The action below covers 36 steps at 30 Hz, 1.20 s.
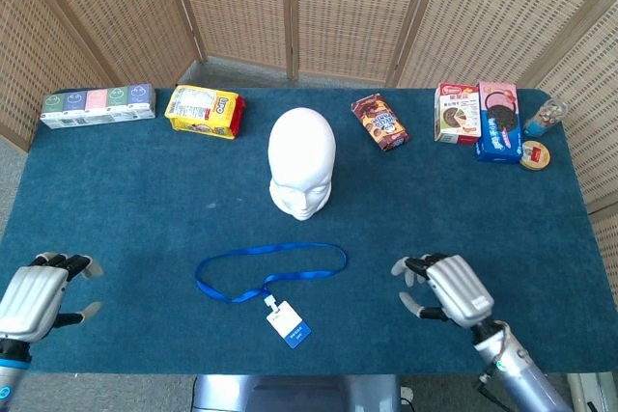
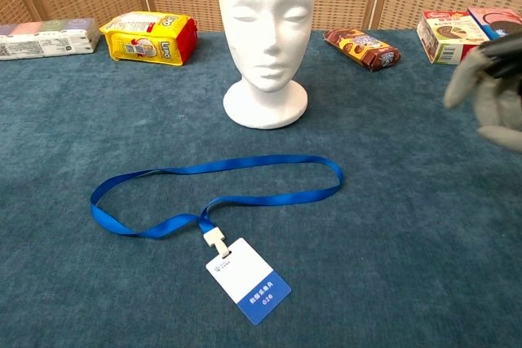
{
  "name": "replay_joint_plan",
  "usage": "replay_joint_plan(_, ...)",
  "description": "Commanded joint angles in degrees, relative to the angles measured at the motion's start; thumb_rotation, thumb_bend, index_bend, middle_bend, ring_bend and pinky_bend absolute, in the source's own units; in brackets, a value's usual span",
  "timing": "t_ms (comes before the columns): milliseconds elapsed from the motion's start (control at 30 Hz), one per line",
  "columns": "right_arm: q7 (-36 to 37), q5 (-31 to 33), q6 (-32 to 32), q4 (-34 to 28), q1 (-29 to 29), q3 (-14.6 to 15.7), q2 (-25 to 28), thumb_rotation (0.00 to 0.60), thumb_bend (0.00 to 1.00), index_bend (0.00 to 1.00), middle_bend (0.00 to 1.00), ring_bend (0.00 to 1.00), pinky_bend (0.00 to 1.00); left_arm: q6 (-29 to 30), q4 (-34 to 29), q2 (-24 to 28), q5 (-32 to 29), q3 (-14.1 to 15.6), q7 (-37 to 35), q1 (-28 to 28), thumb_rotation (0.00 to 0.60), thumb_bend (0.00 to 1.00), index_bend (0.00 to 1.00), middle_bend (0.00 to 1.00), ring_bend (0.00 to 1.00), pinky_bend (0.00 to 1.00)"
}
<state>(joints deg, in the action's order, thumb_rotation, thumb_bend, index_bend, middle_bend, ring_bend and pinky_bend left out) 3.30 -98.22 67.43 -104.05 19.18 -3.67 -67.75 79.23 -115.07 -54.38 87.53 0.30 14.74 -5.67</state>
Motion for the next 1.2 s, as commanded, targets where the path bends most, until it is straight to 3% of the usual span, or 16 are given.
replay_joint_plan(33, -0.9, -0.2, -5.7, 4.2, 4.9, -1.2, -3.3, 0.544, 0.40, 0.40, 0.67, 0.74, 0.72, -0.6, -0.6, -0.1, -0.4, -0.3, 0.9, -0.6, 0.600, 0.13, 0.44, 0.50, 0.44, 0.31)
replay_joint_plan(267, -1.2, -0.6, -11.2, 10.9, 10.5, -1.2, -7.6, 0.548, 0.40, 0.40, 0.84, 0.96, 0.92, -1.9, -1.3, 0.0, -1.8, -0.8, 2.4, -1.8, 0.600, 0.13, 0.44, 0.50, 0.44, 0.31)
replay_joint_plan(400, -1.9, -0.8, -12.2, 13.8, 12.2, -1.0, -9.5, 0.548, 0.39, 0.40, 0.90, 1.00, 1.00, -2.6, -1.4, -0.2, -2.5, -1.1, 3.1, -2.5, 0.600, 0.13, 0.44, 0.50, 0.44, 0.31)
replay_joint_plan(1033, -5.0, 0.6, -17.1, 22.8, 20.1, -0.7, -16.5, 0.549, 0.40, 0.40, 0.95, 1.00, 1.00, -3.4, -1.3, -1.2, -3.4, -1.0, 5.0, -3.8, 0.600, 0.13, 0.44, 0.50, 0.44, 0.31)
replay_joint_plan(1200, -5.7, 2.8, -18.8, 24.4, 21.4, -1.1, -18.2, 0.596, 0.40, 0.40, 0.95, 1.00, 1.00, -3.5, -0.8, -1.3, -3.5, -0.7, 4.5, -3.8, 0.600, 0.13, 0.44, 0.50, 0.44, 0.31)
